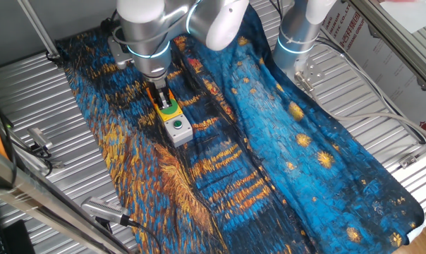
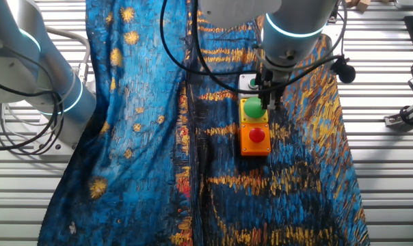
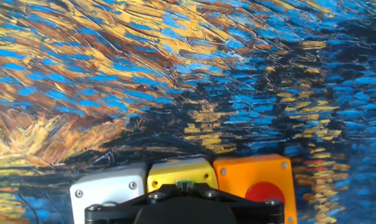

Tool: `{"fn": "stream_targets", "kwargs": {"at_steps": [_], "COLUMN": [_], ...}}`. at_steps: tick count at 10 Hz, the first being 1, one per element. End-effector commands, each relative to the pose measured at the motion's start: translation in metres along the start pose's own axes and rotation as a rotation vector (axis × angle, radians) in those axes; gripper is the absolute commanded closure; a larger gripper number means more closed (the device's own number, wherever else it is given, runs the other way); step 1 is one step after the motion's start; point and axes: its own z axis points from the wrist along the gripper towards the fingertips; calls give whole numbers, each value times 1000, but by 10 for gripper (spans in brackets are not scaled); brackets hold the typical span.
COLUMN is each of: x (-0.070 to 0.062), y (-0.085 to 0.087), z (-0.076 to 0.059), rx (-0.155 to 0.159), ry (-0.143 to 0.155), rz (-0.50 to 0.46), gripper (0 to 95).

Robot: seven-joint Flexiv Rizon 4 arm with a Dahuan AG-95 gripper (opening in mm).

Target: Press three buttons from left to right in sequence

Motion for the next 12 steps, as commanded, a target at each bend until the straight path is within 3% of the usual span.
{"fn": "stream_targets", "kwargs": {"at_steps": [1,2,3,4,5,9,10,12], "x": [1,1,1,0,-1,-3,-4,-4], "y": [1,3,3,2,1,-2,0,6], "z": [19,24,26,21,16,-23,-30,-34], "rx": [7,5,12,-8,25,7,-12,-5], "ry": [-31,-116,-62,-31,-27,12,15,11], "rz": [6,2,3,16,-8,-9,3,4], "gripper": [950,950,950,950,950,950,950,950]}}
